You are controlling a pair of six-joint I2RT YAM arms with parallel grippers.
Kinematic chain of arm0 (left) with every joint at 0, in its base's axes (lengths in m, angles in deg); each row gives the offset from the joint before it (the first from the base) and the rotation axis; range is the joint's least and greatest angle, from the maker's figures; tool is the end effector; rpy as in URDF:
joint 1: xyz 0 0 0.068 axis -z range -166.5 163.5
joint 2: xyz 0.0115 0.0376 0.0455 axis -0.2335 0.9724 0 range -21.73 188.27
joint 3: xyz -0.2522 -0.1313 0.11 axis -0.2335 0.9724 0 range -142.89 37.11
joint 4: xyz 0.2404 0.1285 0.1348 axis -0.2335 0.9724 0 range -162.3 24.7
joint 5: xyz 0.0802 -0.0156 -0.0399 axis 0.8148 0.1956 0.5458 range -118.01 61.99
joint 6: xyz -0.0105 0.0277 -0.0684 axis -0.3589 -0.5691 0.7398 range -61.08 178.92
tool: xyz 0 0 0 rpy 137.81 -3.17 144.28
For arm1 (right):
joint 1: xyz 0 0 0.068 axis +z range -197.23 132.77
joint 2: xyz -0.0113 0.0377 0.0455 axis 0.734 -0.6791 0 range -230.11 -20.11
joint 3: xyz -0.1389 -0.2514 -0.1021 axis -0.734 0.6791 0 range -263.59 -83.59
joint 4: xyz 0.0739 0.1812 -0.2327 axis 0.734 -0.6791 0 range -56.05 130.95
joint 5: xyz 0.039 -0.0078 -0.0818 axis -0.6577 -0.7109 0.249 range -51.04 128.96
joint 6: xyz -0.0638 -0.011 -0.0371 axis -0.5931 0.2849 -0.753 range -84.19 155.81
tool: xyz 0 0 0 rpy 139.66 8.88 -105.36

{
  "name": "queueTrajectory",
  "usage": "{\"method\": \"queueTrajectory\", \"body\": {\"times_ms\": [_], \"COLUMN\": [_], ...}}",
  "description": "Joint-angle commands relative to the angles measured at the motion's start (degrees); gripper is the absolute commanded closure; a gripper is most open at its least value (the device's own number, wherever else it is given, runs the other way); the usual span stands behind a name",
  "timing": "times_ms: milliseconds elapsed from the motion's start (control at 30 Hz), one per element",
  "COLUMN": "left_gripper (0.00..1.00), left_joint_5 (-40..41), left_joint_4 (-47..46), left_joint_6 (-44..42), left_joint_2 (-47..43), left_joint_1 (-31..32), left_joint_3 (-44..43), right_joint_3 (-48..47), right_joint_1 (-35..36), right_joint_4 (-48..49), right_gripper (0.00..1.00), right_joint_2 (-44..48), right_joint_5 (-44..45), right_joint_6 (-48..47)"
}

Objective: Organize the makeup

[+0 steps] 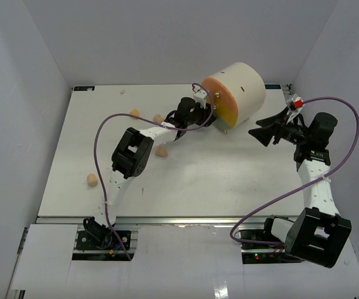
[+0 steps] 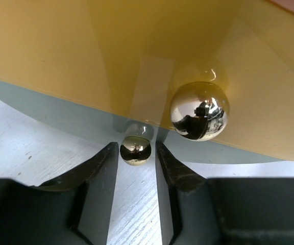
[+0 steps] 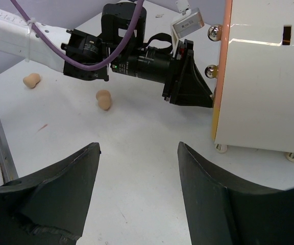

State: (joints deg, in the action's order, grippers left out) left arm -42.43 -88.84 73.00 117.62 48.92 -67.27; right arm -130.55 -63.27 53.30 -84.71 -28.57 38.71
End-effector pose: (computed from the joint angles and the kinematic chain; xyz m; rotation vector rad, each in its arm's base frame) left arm 0.5167 -0.3866 0.1474 0.5385 1.8931 -0.8166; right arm 0.2897 -0.0231 0.3420 -0.6210 1.5454 0.7961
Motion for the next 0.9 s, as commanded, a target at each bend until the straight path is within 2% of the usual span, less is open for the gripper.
{"method": "queueTrajectory", "body": {"times_ms": [0,200,467,667,767,833,867], "left_gripper": [0.71,0.95,0.99,0.97,0.86,0.54,0.43], "left_joint_5": [-1.3,-2.1,-2.6,-3.2,-3.1,-1.5,-1.0], "left_joint_4": [-0.8,-3.4,-8.5,-9.7,-8.9,-7.9,-7.5], "left_joint_6": [0.2,-0.2,-2.7,-4.0,-3.8,-2.4,-2.1], "left_joint_2": [-1.0,-5.4,-17.3,-22.7,-23.1,-23.1,-23.4], "left_joint_1": [-0.3,-0.3,-0.4,-0.4,-0.4,-0.5,-0.5], "left_joint_3": [-0.7,5.3,22.0,29.8,30.2,29.7,29.5], "right_joint_3": [0.6,0.7,1.0,1.3,1.3,1.4,1.5], "right_joint_1": [-0.3,-0.4,-0.6,-0.7,-0.6,-0.6,-0.6], "right_joint_4": [3.2,3.3,3.6,4.1,4.3,4.3,4.3], "right_gripper": [0.31,0.31,0.31,0.31,0.31,0.31,0.30], "right_joint_2": [0.7,0.7,0.6,0.4,0.2,0.3,0.2], "right_joint_5": [-1.3,-1.2,-1.2,-1.2,-1.4,-1.4,-1.7], "right_joint_6": [1.1,1.1,1.5,1.9,2.0,1.9,1.7]}}
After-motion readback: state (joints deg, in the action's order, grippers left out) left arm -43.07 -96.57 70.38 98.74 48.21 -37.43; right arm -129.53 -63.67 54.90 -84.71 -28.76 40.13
